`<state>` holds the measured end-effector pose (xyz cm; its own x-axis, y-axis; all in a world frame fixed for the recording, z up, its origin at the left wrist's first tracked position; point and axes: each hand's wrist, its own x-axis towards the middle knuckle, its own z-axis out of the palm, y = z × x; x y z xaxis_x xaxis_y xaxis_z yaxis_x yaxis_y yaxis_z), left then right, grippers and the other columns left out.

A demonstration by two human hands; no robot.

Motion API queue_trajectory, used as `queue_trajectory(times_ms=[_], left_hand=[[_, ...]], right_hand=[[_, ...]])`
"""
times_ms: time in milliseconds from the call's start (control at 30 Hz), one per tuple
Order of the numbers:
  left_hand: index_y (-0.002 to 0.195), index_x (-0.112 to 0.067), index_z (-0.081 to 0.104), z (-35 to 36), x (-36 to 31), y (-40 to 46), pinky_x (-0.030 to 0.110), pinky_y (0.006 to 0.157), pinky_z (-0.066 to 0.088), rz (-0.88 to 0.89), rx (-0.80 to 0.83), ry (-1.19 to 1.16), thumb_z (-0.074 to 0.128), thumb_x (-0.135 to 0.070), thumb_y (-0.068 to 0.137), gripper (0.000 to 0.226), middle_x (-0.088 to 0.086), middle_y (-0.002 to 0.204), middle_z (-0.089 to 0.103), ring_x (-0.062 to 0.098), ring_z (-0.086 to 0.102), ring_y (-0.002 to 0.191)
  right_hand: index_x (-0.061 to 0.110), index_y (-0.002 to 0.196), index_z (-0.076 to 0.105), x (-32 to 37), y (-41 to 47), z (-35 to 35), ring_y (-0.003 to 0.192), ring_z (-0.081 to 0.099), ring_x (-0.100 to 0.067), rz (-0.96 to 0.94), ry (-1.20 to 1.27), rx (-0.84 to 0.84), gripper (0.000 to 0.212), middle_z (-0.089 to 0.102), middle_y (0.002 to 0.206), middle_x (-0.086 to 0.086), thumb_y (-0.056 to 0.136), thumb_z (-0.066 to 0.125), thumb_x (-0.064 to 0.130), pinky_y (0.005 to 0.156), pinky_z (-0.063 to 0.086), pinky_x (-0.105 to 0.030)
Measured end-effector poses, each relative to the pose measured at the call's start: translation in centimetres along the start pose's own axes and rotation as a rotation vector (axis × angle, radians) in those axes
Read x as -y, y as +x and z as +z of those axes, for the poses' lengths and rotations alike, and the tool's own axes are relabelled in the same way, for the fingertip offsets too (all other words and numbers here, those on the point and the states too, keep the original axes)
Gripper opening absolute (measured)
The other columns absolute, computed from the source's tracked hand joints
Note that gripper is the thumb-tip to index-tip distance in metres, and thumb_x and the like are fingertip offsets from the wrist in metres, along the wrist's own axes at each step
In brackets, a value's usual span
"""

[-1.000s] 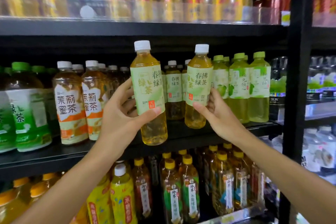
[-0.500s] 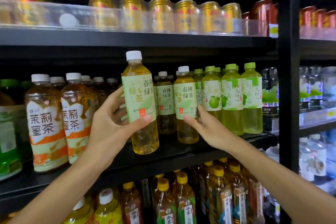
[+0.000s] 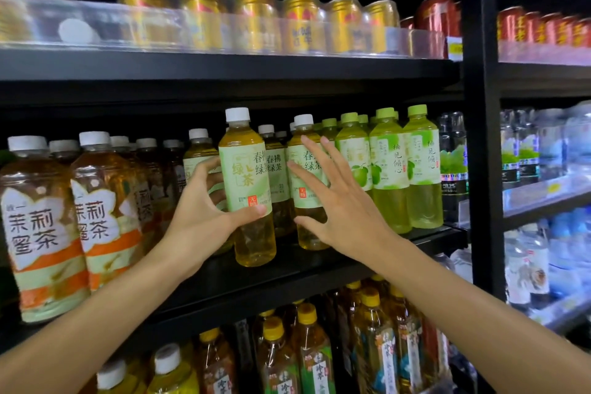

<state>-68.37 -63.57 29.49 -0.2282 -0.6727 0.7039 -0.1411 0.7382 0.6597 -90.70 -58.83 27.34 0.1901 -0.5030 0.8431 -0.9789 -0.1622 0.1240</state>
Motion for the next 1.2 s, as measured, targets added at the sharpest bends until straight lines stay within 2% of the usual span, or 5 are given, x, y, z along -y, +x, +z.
queue_trajectory(times_ms=[167,400,567,767,1200], left_hand=[[0.141,-0.029,0.038,2.1,0.7,1.4,0.001,0.071,0.048,-0.033,0.051,0.010,0.089,-0.005,0.071,0.090,-0.025,0.114,0.053,-0.029,0.055,0.088],[0.153,-0.023,0.028,2.3,1.0,2.7,0.024,0.104,0.043,0.021,0.206,0.219,0.085,-0.024,0.080,0.092,-0.019,0.129,0.050,-0.003,0.052,0.116],[0.150,-0.020,0.038,1.0,1.4,2.6,0.034,0.104,0.051,0.137,0.174,0.481,0.085,-0.042,0.077,0.090,-0.009,0.139,0.055,0.009,0.056,0.122],[0.149,-0.018,0.039,2.6,1.6,3.3,0.043,0.108,0.049,0.161,0.169,0.534,0.085,-0.040,0.079,0.086,-0.001,0.141,0.055,0.017,0.057,0.125],[0.163,-0.031,-0.002,3.0,2.0,1.9,0.033,0.102,0.050,0.521,0.200,0.946,0.077,-0.047,0.083,0.113,-0.001,0.168,-0.023,0.025,0.003,0.157]], right_hand=[[0.029,0.159,0.025,-0.6,0.1,0.6,0.155,-0.016,-0.016,0.001,0.029,0.000,0.089,-0.011,0.169,0.005,0.087,0.074,0.043,0.117,0.038,-0.047],[0.027,0.160,0.021,-1.0,-0.4,0.6,0.155,-0.017,-0.015,-0.013,0.042,0.008,0.090,-0.014,0.169,0.005,0.088,0.073,0.042,0.111,0.047,-0.045],[0.030,0.160,0.017,-0.7,-2.1,0.2,0.153,-0.021,-0.014,-0.060,0.029,0.108,0.097,-0.020,0.167,0.010,0.085,0.079,0.031,0.104,0.042,-0.025],[0.024,0.159,0.022,-1.1,-1.8,0.7,0.153,-0.022,-0.013,-0.051,0.041,0.148,0.098,-0.022,0.166,0.013,0.082,0.081,0.010,0.100,0.049,-0.027],[0.027,0.161,0.016,-1.0,-2.7,-0.7,0.153,-0.019,-0.009,-0.036,0.011,0.248,0.083,-0.031,0.162,0.018,0.095,0.065,0.037,0.077,0.062,-0.027]])
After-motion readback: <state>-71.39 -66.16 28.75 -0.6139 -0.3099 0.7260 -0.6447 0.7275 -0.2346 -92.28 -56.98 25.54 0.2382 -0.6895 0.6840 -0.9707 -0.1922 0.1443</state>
